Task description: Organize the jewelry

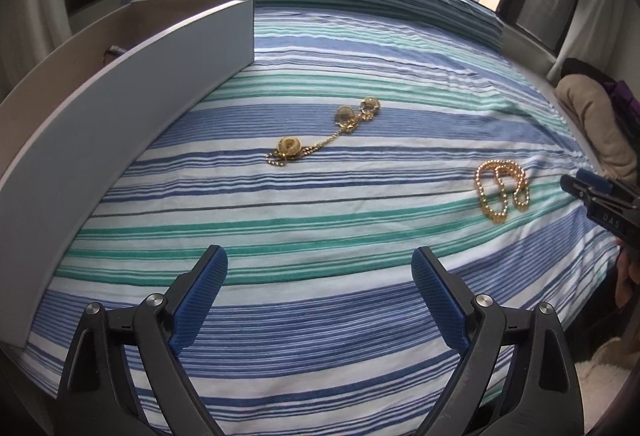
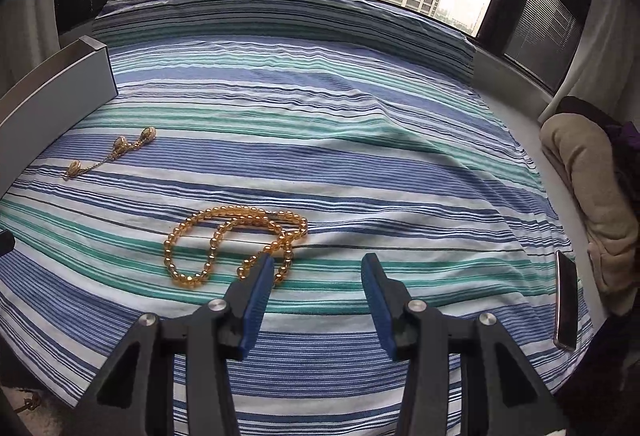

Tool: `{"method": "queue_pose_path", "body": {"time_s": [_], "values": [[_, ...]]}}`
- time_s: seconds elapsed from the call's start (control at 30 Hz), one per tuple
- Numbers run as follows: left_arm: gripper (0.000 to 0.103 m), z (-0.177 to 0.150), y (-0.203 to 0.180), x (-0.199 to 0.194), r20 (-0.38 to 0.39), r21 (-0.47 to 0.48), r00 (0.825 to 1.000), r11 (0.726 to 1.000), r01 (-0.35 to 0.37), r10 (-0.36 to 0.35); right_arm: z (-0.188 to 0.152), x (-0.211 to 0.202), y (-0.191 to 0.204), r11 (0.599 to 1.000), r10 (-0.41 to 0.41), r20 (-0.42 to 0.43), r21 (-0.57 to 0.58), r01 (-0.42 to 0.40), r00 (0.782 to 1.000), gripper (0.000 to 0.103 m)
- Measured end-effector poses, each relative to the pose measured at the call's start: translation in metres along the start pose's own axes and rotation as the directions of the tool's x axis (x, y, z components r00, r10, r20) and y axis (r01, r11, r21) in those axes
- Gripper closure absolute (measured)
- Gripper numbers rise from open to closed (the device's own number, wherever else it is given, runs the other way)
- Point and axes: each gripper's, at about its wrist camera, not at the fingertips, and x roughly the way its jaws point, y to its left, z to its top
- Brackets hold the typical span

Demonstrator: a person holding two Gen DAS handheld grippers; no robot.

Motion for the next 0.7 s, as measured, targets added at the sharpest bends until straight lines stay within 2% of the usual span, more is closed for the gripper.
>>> {"method": "queue_pose_path", "body": {"time_s": [0.07,0.13,0.2,0.27,0.3,0.43,0.5,0.57,0.7], "values": [[0.009,0.006,0.0,0.003,-0.012,0.017,1.0,1.0,0.01,-0.009,-0.001,0.001,0.001,1.0,0.008,-0.004,-0.004,-0.008,1.0,0.057],[0.009,0.02,0.002,0.001,0.008,0.029,0.999,0.999,0.031,-0.031,-0.002,0.002,0.002,1.0,0.02,-0.011,0.002,-0.02,1.0,0.057],[0.008,0.04,0.007,-0.001,0.034,0.033,0.997,0.997,0.074,-0.075,-0.004,0.002,0.001,1.0,0.024,-0.012,0.004,-0.024,1.0,0.057],[0.004,0.06,0.007,0.007,0.017,0.061,0.989,0.988,0.144,-0.145,-0.007,0.002,-0.001,1.0,0.03,-0.015,0.011,-0.03,0.999,0.057],[0.004,0.068,0.005,0.014,-0.003,0.081,0.987,0.984,0.159,-0.159,-0.008,0.003,-0.002,0.999,0.035,-0.018,0.018,-0.034,0.999,0.057],[0.005,0.088,-0.023,0.056,-0.079,0.217,0.987,0.963,0.157,-0.143,-0.014,0.008,-0.005,0.998,0.052,-0.037,0.047,-0.05,0.998,0.057],[0.011,0.096,-0.035,0.077,-0.094,0.262,0.988,0.955,0.141,-0.12,-0.017,0.012,-0.006,0.997,0.061,-0.048,0.055,-0.058,0.997,0.057],[0.016,0.106,-0.042,0.097,-0.094,0.28,0.99,0.952,0.127,-0.105,-0.019,0.014,-0.005,0.996,0.068,-0.058,0.057,-0.064,0.996,0.057],[0.017,0.117,-0.048,0.127,-0.102,0.28,0.992,0.955,0.102,-0.076,-0.02,0.015,-0.004,0.995,0.079,-0.063,0.06,-0.075,0.995,0.057]]}}
